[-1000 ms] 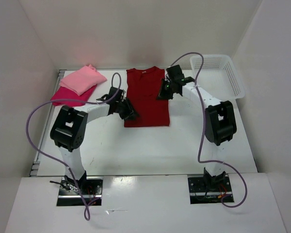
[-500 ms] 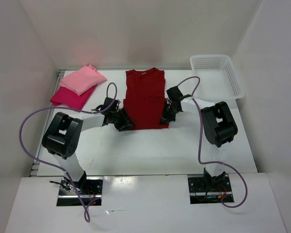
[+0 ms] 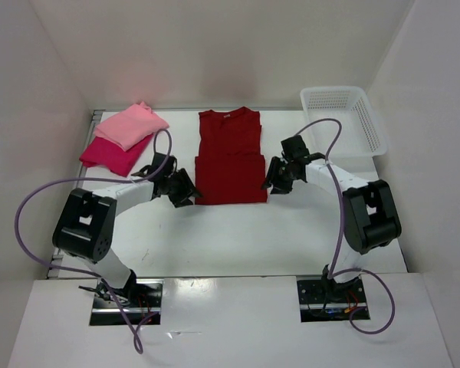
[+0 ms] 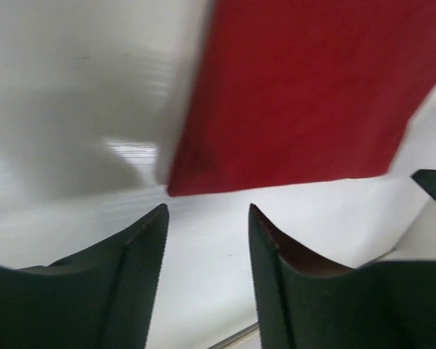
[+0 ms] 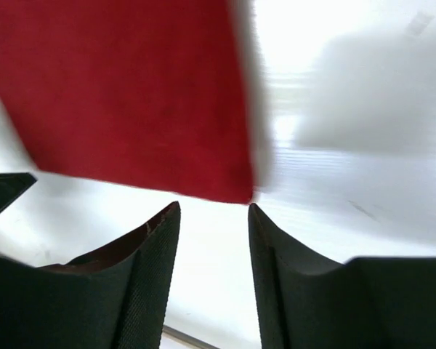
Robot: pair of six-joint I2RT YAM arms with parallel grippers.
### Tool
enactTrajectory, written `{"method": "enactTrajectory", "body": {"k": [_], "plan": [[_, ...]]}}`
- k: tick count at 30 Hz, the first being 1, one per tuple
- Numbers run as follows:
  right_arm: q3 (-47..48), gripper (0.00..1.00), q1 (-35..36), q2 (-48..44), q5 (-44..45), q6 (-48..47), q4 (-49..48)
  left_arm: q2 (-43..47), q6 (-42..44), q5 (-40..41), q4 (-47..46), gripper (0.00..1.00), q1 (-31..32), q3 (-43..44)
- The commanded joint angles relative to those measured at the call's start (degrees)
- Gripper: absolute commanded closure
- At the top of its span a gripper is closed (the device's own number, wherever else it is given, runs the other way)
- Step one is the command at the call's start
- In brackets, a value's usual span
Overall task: Fold and stack the t-shirts
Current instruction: Grab one side of the 2/3 rectangular tshirt with both arms
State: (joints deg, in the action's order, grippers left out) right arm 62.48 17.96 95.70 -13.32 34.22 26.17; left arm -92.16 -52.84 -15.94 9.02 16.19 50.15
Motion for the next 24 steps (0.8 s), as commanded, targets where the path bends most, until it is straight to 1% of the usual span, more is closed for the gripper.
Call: {"method": "enactTrajectory", "body": {"k": [1, 2, 4, 6, 8, 10, 12, 14, 17, 18, 19, 21, 22, 24], "plan": [[-3.67, 0.51, -2.04, -1.21, 2.07, -0.55, 1.25, -2.41, 1.69, 0.12, 0.66, 0.46, -0.36, -1.11], [-5.16, 0.50, -2.57, -1.22, 2.07, -0.55, 0.64, -3.11, 1.69, 0.82, -0.13, 0.46, -0.36, -1.11], [-6.31, 0.50, -2.57, -0.52, -0.98, -0.55, -0.16, -3.72, 1.69, 1.44, -0.84, 0.50, -0.36, -1.11], [-6.32, 0.48, -2.57, 0.89, -2.14, -0.03, -2.17, -4.61, 1.69, 1.44, -0.84, 0.51, -0.36, -0.59], [-6.84, 0.48, -2.57, 1.68, -3.20, 0.58, -3.23, -6.18, 1.69, 0.83, -1.45, 0.56, -0.36, -0.58], [-6.84, 0.48, -2.57, 3.08, -3.82, 1.11, -4.81, -6.71, 1.69, 0.30, -1.46, 0.58, -0.36, -0.58], [-6.32, 0.52, -3.18, 4.13, -5.83, 2.25, -5.95, -6.72, 1.16, -0.22, -2.16, 0.63, -0.36, -0.58], [-6.32, 0.56, -3.19, 5.89, -5.84, 2.78, -6.84, -6.72, 1.16, -0.23, -2.69, 0.64, -0.36, -0.58], [-5.79, 0.64, -3.19, 7.47, -6.88, 3.40, -9.11, -6.72, 1.16, -0.23, -3.22, 0.65, -0.36, -0.58], [-5.79, 0.68, -3.19, 8.27, -7.50, 3.40, -9.12, -6.72, 1.16, -0.23, -3.22, 0.68, -0.36, -0.58], [-5.79, 0.76, -3.19, 8.27, -7.51, 3.40, -9.12, -6.72, 1.16, -0.23, -3.22, 0.73, -0.36, -0.58], [-5.79, 0.86, -3.19, 8.27, -7.51, 3.40, -9.12, -6.19, 1.16, -0.23, -3.22, 0.79, -0.36, -0.58], [-5.79, 0.95, -3.19, 7.75, -6.64, 3.40, -9.12, -5.49, 1.16, -0.23, -3.22, 0.82, -0.36, -0.58], [-5.79, 1.00, -3.19, 5.39, -5.76, 3.40, -9.12, -4.79, 1.77, -0.23, -3.22, 0.88, -0.36, -1.10]]}}
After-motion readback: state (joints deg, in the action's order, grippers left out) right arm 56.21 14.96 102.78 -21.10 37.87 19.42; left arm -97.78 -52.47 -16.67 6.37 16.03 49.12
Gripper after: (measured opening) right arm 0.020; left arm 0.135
